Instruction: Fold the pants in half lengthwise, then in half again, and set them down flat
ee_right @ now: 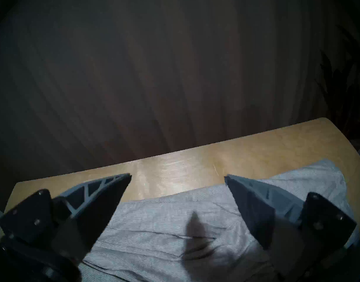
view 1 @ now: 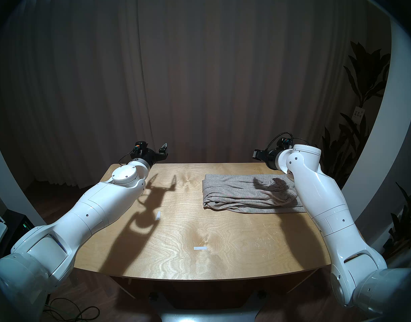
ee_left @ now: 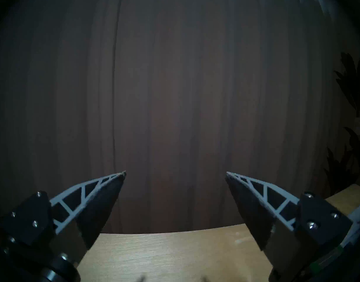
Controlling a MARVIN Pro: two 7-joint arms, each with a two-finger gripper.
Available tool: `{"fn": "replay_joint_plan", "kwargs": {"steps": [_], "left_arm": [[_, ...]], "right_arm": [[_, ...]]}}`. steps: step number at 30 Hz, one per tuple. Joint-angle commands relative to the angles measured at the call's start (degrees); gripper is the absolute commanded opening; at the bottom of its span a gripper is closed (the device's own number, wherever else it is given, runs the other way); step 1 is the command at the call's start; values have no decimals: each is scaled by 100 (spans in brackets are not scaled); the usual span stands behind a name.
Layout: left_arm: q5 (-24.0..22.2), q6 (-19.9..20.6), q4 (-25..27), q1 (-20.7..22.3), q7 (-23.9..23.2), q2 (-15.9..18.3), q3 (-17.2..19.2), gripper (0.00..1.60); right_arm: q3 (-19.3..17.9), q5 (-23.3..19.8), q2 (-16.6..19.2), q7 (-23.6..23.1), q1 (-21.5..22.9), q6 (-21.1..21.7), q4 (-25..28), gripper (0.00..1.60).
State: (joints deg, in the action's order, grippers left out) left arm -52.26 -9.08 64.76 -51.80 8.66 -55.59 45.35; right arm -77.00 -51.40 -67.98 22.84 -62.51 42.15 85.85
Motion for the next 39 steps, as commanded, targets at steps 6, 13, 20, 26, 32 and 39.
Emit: {"fn": "replay_joint_plan", "kwargs": {"steps": [6,13,20,26,32,39], "left_arm": [[-130,-20,340,-73,-257,183,40,160],[-268,-9,427,-149,-355,259,66,160],[-405,-7,474,-235,-433,359,91,160],[-518,-13,522,-282,-491,436,117,160],[-670,-35,577,-337,-531,508,169,160],[-834,-55,667,-401,-579,570,230,160]], "right_arm": [[188,418,201,-204,261,-477,105,160],[402,694,300,-346,242,-760,104,160],[595,965,392,-492,258,-1098,86,160],[735,1190,474,-609,294,-1398,74,160],[850,1465,636,-757,285,-1789,-6,160],[822,1624,779,-930,258,-2271,-152,160]]}}
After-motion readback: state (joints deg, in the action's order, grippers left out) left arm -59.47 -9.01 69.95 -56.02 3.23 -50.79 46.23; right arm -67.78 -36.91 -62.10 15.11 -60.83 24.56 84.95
